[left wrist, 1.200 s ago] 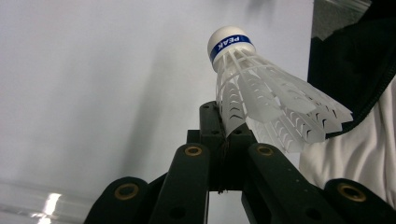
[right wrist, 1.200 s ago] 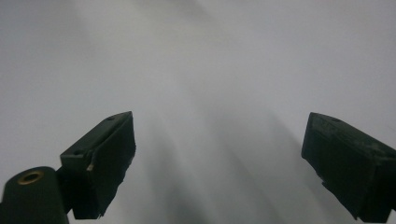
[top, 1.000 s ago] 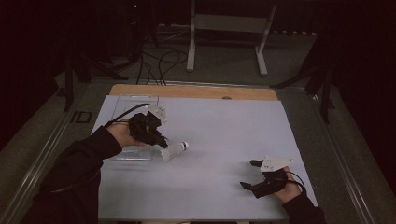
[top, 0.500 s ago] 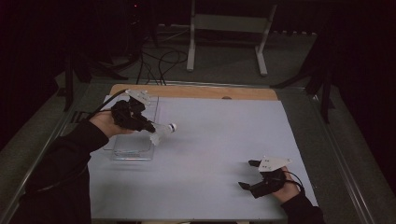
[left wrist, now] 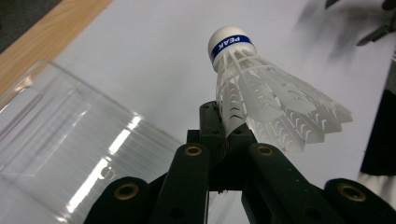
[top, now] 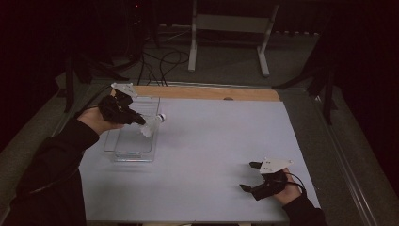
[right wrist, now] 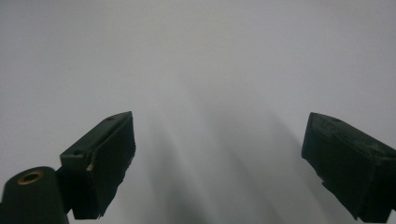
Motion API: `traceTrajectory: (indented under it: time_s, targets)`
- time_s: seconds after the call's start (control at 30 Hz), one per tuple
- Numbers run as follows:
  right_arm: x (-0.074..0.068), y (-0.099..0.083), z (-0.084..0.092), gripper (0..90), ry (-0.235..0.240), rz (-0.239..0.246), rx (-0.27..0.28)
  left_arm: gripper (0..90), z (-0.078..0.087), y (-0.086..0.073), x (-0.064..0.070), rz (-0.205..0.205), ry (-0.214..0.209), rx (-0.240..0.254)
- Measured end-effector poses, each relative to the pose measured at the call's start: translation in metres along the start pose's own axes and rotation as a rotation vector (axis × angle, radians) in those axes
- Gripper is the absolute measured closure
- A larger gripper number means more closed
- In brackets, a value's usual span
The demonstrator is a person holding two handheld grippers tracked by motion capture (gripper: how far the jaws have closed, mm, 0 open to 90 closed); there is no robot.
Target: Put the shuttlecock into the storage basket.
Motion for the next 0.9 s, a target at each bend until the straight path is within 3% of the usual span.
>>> traceTrajectory:
  time_s: [0.43,0.47,0.6,0.7,0.73,0.9]
  targets:
    - [0.000,0.000,0.000,9.7,-0.001,0.003,-0.001,90.0,0.002,-0.016,-0.018,0.065,0.097,-0.005]
    - [0.000,0.000,0.000,9.8,0.001,0.001,0.001,90.0,0.001,-0.018,-0.020,0.087,0.127,0.004]
    - [0.000,0.000,0.000,9.8,0.003,0.002,0.001,90.0,0.000,-0.022,-0.025,0.113,0.176,0.009]
    - [0.000,0.000,-0.001,9.8,0.002,0.003,0.000,90.0,-0.003,-0.024,-0.027,0.126,0.182,0.011]
    - [-0.001,0.000,0.000,9.8,0.003,0.002,0.004,90.0,-0.007,-0.026,-0.029,0.140,0.202,0.003]
    - [0.000,0.000,0.000,9.8,0.001,0.004,0.005,90.0,-0.015,-0.029,-0.030,0.142,0.221,0.001]
Point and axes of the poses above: each handheld gripper's, and its own axes: z roughly backward along the jaws, y roughly out of its top, x roughly to its right, the point moved 3 cm from there along -z, roughly forward along the jaws, and after that the axes turned 3 degrees about -z, right-handed, at the moved point
